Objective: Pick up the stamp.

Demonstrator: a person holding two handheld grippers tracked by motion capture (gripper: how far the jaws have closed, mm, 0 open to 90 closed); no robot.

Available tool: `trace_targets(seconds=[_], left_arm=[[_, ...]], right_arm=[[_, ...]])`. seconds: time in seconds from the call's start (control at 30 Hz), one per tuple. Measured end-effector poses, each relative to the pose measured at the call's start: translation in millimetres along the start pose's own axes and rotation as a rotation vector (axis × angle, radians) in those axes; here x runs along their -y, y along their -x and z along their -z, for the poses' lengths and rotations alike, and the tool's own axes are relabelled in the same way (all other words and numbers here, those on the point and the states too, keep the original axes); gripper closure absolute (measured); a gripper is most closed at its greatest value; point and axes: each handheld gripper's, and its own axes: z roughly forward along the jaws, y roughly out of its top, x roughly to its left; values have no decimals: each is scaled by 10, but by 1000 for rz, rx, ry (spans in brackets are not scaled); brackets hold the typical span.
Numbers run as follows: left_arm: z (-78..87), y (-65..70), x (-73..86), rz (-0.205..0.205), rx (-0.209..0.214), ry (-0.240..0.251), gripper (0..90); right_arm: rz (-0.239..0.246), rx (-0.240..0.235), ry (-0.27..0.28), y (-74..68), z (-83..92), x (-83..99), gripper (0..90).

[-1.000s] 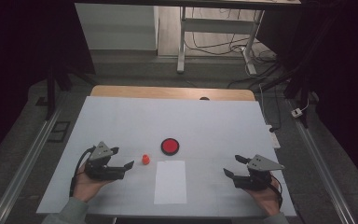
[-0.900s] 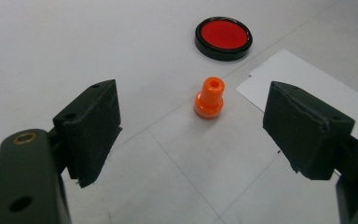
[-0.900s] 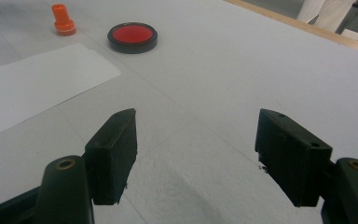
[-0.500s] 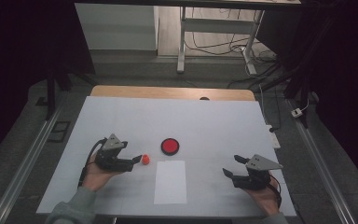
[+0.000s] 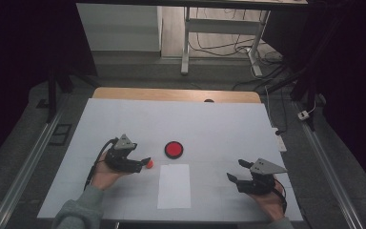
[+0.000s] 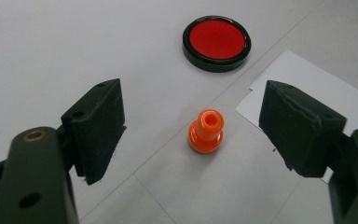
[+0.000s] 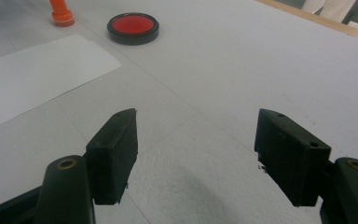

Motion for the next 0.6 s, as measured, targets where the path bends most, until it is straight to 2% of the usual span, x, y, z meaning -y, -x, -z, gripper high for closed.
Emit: trace_targets(seconds=[0.17, 0.43, 0.6], left_arm=[[-52, -4, 29, -5, -1, -16, 239], [-152, 26, 51, -32, 9, -44, 301], [-210, 36, 68, -32, 15, -51, 344]], right_arm=[[1, 0, -6, 1, -7, 5, 300], [3, -3, -10, 3, -15, 16, 301], [1, -4, -11, 0, -17, 20, 301]])
